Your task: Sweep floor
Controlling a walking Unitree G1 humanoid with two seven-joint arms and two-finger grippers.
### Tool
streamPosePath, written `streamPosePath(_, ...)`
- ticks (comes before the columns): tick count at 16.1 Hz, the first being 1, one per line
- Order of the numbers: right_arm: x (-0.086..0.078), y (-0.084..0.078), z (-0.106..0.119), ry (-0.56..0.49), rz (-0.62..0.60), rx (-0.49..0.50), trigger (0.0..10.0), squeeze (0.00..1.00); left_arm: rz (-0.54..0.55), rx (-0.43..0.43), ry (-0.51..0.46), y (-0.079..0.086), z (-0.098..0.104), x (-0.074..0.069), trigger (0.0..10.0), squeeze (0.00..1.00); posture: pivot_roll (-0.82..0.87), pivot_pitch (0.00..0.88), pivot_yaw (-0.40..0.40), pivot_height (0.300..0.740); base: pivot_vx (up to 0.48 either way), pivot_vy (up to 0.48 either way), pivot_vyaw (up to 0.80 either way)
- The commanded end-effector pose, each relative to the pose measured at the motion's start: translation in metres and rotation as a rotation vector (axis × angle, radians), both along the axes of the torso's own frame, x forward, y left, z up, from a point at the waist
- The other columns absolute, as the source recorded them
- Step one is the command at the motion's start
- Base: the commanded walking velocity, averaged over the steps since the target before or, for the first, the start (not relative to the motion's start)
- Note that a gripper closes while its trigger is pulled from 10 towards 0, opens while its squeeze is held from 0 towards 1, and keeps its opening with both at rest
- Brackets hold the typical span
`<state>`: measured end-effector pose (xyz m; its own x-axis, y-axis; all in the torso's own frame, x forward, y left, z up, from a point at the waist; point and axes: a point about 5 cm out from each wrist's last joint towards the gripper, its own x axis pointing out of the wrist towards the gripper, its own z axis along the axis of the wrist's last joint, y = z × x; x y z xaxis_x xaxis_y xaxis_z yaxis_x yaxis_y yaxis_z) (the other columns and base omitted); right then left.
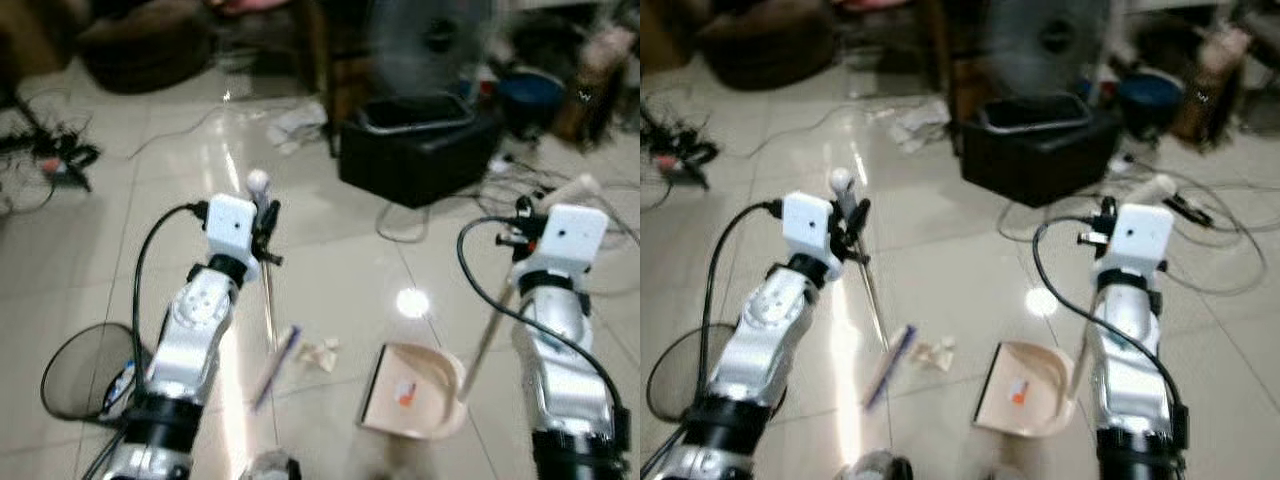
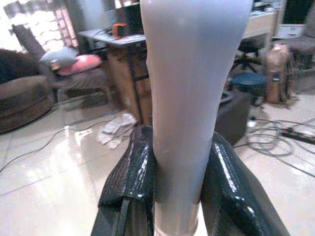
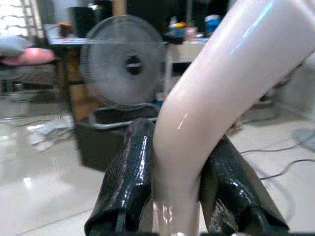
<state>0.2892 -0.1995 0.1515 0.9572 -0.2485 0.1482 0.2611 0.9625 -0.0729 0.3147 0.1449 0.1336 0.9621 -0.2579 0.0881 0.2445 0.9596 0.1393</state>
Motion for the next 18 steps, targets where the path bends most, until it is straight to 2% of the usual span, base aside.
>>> streamPosePath(1, -0.0016, -0.0017, 0.0087, -0.05, -0.003, 0.008, 10.0, 0.0, -0.007, 0.011, -0.037, -0.0018, 0.0086, 0.002, 10.0, 0.0, -0.01, 0.101, 0.061, 0.74, 0.424, 0.0, 0.0)
streamPosePath(5, -0.0028, -0.0032, 0.0077, -0.051, -0.011, 0.006, 10.0, 0.0, -0.014, 0.013, -0.032, -0.0024, 0.0082, 0.0023, 10.0, 0.0, -0.01, 0.107, 0.067, 0.74, 0.426, 0.0, 0.0)
streamPosePath(7, -0.0029, -0.0042, 0.0052, -0.042, -0.02, 0.053, 10.0, 0.0, -0.016, 0.014, -0.033, -0.0028, 0.0082, 0.0031, 10.0, 0.0, -0.01, 0.109, 0.067, 0.74, 0.426, 0.0, 0.0)
streamPosePath(10, -0.0028, -0.0055, 0.0042, -0.036, -0.023, 0.047, 10.0, 0.0, -0.016, 0.014, -0.034, -0.0032, 0.0085, 0.0038, 10.0, 0.0, -0.01, 0.11, 0.066, 0.74, 0.428, 0.0, -0.76)
streamPosePath(17, -0.0025, -0.0043, 0.0033, -0.036, -0.029, 0.037, 10.0, 0.0, -0.025, 0.008, -0.039, -0.004, 0.0089, 0.0047, 10.0, 0.0, 0.0, 0.108, 0.072, 0.74, 0.413, 0.0, 0.0)
streamPosePath(18, -0.0029, -0.0047, 0.0031, -0.035, -0.03, 0.037, 10.0, 0.0, -0.023, 0.01, -0.039, -0.0037, 0.0087, 0.0048, 10.0, 0.0, 0.0, 0.108, 0.073, 0.74, 0.0, 0.0, 0.0)
